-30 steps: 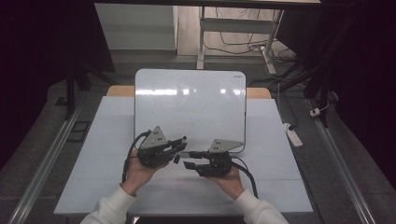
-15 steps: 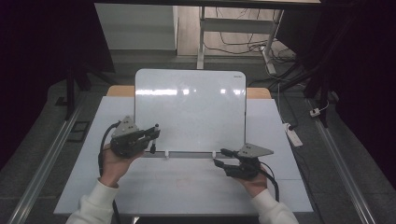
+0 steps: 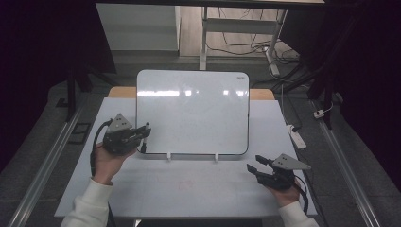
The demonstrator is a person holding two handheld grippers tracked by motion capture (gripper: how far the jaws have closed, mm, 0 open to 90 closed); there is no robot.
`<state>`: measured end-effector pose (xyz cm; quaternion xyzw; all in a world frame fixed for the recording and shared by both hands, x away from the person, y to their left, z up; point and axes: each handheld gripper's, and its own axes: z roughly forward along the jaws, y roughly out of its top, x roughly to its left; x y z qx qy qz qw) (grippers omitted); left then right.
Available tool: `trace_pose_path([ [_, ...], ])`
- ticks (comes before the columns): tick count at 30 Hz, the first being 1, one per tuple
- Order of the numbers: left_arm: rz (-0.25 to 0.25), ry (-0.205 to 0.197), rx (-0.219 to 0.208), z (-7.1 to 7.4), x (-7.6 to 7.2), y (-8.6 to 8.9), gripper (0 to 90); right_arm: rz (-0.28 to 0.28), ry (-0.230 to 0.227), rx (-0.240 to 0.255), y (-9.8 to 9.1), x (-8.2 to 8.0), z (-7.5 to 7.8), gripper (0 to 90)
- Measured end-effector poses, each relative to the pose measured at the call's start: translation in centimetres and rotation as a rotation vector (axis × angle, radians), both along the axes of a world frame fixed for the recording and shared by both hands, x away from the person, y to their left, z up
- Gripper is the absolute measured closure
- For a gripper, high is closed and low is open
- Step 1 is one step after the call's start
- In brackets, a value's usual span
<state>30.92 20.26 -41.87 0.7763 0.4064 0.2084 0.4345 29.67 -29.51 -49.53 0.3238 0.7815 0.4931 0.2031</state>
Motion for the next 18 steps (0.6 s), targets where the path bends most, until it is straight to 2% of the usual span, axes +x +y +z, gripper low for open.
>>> trace_pose_path([
  [3, 0.006, 0.039, 0.040, -0.5, 1.3, -0.2, 81.0, 0.000, 0.008, -0.002, -0.1, 0.0, 0.0, 45.2],
  [5, 0.010, 0.069, 0.082, -0.7, 2.4, -0.3, 80.9, 0.001, 0.005, -0.009, 0.0, 0.1, -0.1, 44.9],
  [10, 0.024, 0.122, 0.131, -1.1, 4.4, -0.5, 80.8, 0.010, 0.000, -0.041, 0.3, 0.1, -0.2, 44.5],
  [18, 0.047, 0.142, 0.141, -1.7, 6.1, -1.0, 80.4, 0.008, -0.002, -0.051, 0.3, 0.1, -0.3, 44.5],
])
